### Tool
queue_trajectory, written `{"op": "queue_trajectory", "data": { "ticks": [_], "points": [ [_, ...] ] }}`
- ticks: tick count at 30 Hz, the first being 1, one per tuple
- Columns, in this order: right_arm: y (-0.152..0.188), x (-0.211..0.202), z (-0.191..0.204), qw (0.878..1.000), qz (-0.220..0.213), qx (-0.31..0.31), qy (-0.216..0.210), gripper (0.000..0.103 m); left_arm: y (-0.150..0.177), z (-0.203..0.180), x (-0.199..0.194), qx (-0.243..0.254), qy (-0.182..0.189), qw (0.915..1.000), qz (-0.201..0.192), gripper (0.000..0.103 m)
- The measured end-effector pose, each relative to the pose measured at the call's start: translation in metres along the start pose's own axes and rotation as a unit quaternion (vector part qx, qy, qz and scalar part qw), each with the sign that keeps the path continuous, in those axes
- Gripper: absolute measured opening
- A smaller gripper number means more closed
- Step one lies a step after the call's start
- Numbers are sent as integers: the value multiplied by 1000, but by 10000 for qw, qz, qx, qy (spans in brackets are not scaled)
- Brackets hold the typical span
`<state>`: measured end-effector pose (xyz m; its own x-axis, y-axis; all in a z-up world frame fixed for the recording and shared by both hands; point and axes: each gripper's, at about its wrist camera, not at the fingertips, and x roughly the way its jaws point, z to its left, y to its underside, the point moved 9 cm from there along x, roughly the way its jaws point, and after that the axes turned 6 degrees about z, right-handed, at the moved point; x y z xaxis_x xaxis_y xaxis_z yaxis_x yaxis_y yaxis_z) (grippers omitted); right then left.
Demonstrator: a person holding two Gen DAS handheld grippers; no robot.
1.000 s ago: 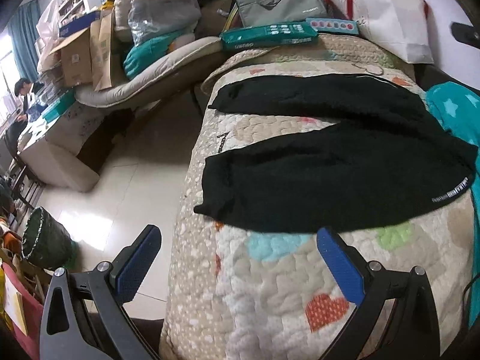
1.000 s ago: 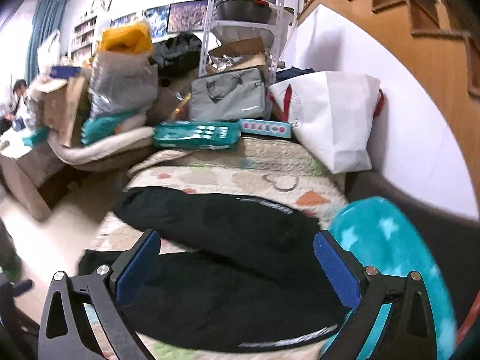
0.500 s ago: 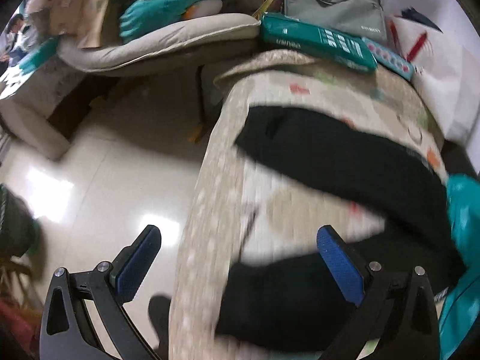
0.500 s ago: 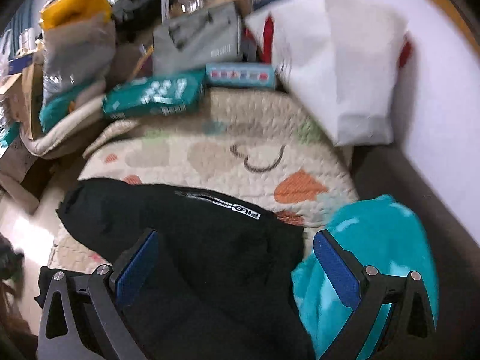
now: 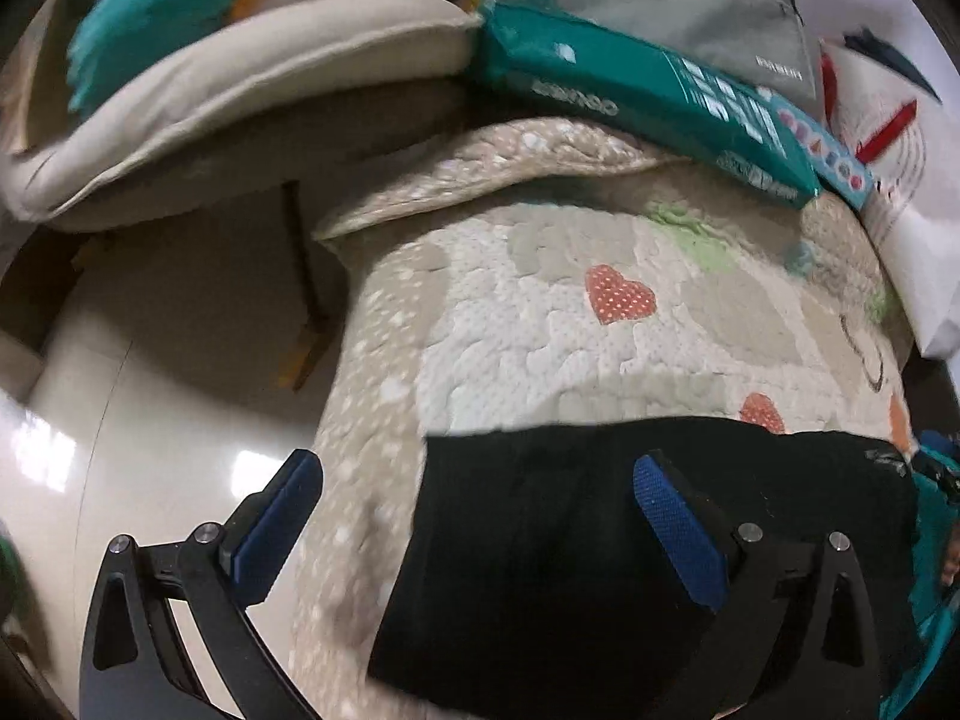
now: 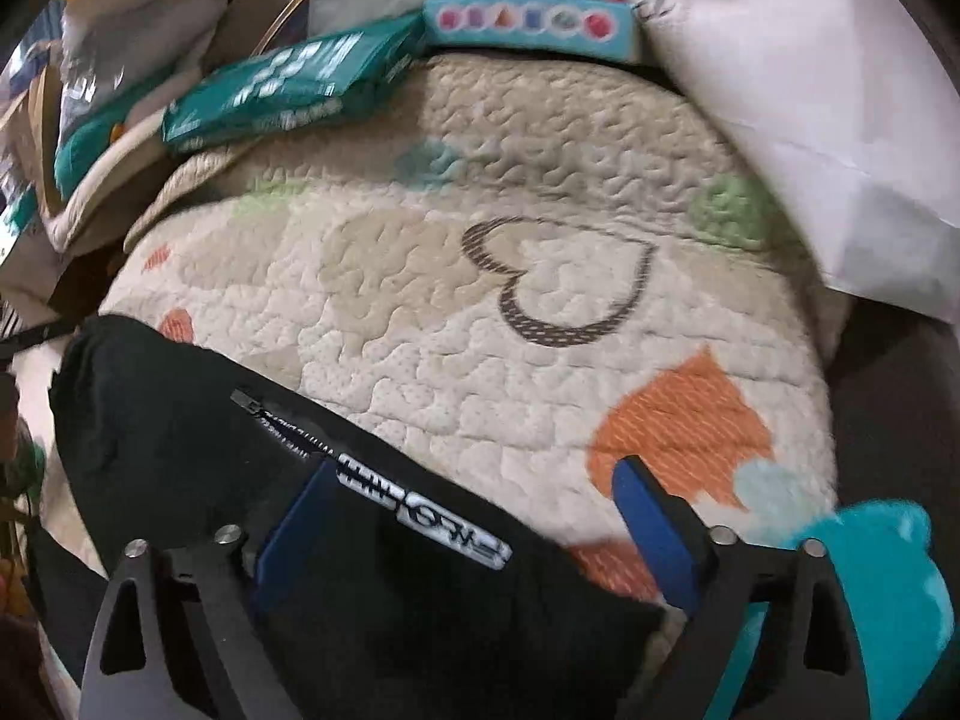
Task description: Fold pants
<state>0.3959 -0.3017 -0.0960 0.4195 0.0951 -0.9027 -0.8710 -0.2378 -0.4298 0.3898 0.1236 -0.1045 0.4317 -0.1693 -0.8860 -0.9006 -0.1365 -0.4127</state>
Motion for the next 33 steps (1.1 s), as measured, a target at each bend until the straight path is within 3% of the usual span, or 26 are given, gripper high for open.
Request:
{"op": "queue_trajectory", "data": {
  "ticks": [6,9,12,15,17,21,22,23,26,33],
  "points": [
    [-5,28,9,9995,101,-32,-290,88,2,-31,38,677,65,9967,434,103],
    [-10,27,16,9983,66,26,-573,86,3,-40,39,762,133,9964,336,102],
    [-11,31,22,9981,141,-137,-582,86,4,-39,37,834,140,9960,302,88],
    [-7,40,24,9974,298,-101,-655,86,5,-36,31,919,224,9950,324,67],
    [-7,39,28,9958,288,-31,-872,75,4,-33,26,912,354,9945,362,46],
    [-3,40,43,9936,404,-160,-1041,57,6,-30,20,925,370,9944,346,29],
    [-2,41,45,9932,430,-189,-1061,49,6,-34,19,938,448,9940,349,19],
    [-2,40,48,9931,448,-221,-1063,36,8,-38,17,958,444,9939,327,15],
    [0,34,54,9935,446,-299,-1004,19,10,-46,14,1057,211,9939,222,14],
    [10,-13,61,9957,148,-206,-892,11,14,-51,-25,901,145,9958,-101,14]
  ]
}}
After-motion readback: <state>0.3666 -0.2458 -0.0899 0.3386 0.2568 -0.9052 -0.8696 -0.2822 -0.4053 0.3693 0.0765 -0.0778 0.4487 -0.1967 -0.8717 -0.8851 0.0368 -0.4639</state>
